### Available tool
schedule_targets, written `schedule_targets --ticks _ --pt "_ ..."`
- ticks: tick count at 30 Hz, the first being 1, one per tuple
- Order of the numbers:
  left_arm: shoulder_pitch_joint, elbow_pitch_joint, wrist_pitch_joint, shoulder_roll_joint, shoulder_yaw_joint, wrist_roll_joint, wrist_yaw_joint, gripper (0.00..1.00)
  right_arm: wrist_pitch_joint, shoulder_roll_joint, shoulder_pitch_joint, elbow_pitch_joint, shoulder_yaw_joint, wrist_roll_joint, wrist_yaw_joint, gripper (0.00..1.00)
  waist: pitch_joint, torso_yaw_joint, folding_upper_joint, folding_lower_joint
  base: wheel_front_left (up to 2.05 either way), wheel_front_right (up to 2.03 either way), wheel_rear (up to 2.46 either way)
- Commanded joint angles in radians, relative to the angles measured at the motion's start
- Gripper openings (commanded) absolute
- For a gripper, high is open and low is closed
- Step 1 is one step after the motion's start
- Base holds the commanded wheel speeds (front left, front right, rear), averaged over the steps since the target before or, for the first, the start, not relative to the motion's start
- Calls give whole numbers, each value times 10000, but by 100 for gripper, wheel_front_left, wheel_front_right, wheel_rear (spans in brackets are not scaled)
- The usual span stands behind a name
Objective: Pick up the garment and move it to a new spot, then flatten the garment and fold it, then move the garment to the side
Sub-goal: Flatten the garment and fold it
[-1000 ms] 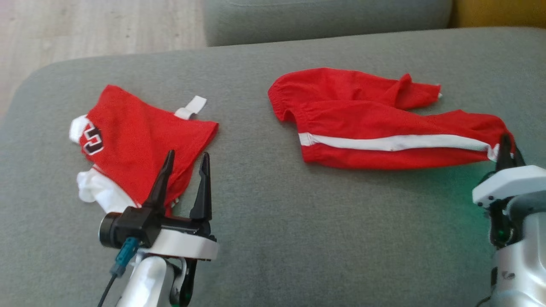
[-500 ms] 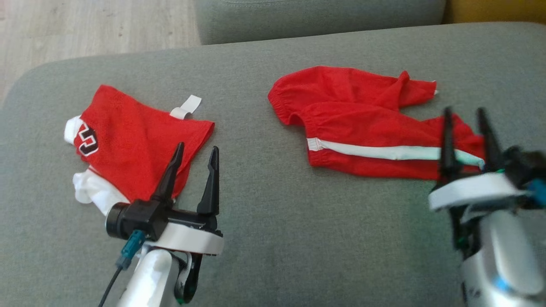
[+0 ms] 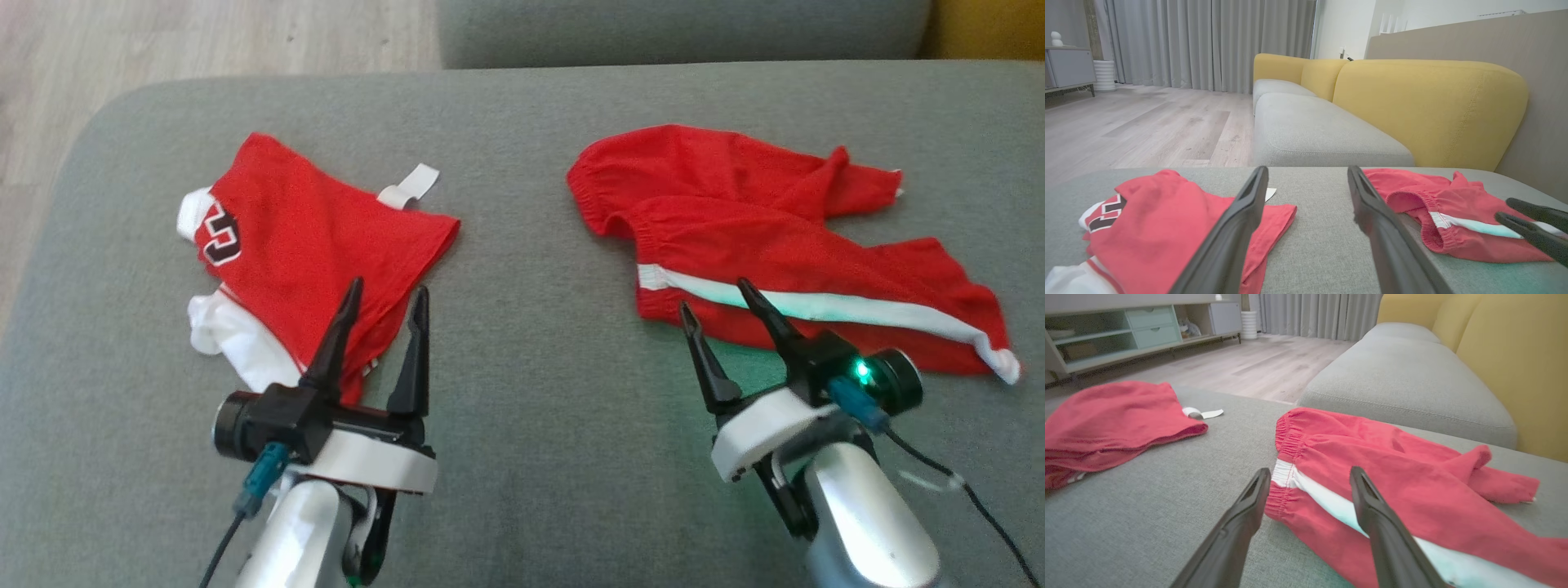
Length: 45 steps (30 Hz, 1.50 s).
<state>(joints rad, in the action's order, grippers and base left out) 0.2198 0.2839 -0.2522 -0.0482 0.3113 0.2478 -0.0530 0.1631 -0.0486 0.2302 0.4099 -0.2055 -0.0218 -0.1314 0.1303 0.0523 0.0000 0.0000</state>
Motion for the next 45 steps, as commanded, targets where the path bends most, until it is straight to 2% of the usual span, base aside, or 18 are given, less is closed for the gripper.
schedule_targets --ticks 1,16,18,19,27,35,40,41,42,45 --pt "367 -283 -95 -20 -179 85 43 100 -190 -17 696 47 -293 -328 7 100 145 215 0 0 0 0 0" --pt "672 -314 -95 -20 29 299 163 100 -970 -16 1970 1849 400 -1923 7 100 733 787 0 0 0 0 0" --pt "703 -322 -95 -20 27 324 182 100 -980 -16 2041 1990 452 -1979 7 38 767 781 0 0 0 0 0" --pt "713 -321 -95 -20 23 332 190 100 -953 -16 2074 2043 410 -1993 7 0 778 766 0 0 0 0 0" --pt "701 -213 -95 -20 -92 277 207 100 -354 -16 2056 1899 -654 -701 7 0 587 477 0 0 0 0 0" --pt "445 -22 -95 -20 -400 100 95 100 -584 -16 1556 1262 -2177 670 7 0 147 35 0 0 0 0 0" --pt "374 39 -95 -20 -468 5 36 100 -714 -16 1384 975 -2519 970 7 2 1 -114 0 0 0 0 0" --pt "373 42 -95 -20 -476 -8 28 100 -671 -16 1364 936 -2474 967 7 90 -17 -136 0 0 0 0 0" --pt "371 44 -95 -20 -484 -21 20 100 -674 -16 1324 917 -2469 1056 7 100 -40 -161 0 0 0 0 0" --pt "359 28 -95 -20 -520 -66 -5 100 -599 -16 1258 781 -2310 1193 7 100 -76 -269 0 0 0 0 0"
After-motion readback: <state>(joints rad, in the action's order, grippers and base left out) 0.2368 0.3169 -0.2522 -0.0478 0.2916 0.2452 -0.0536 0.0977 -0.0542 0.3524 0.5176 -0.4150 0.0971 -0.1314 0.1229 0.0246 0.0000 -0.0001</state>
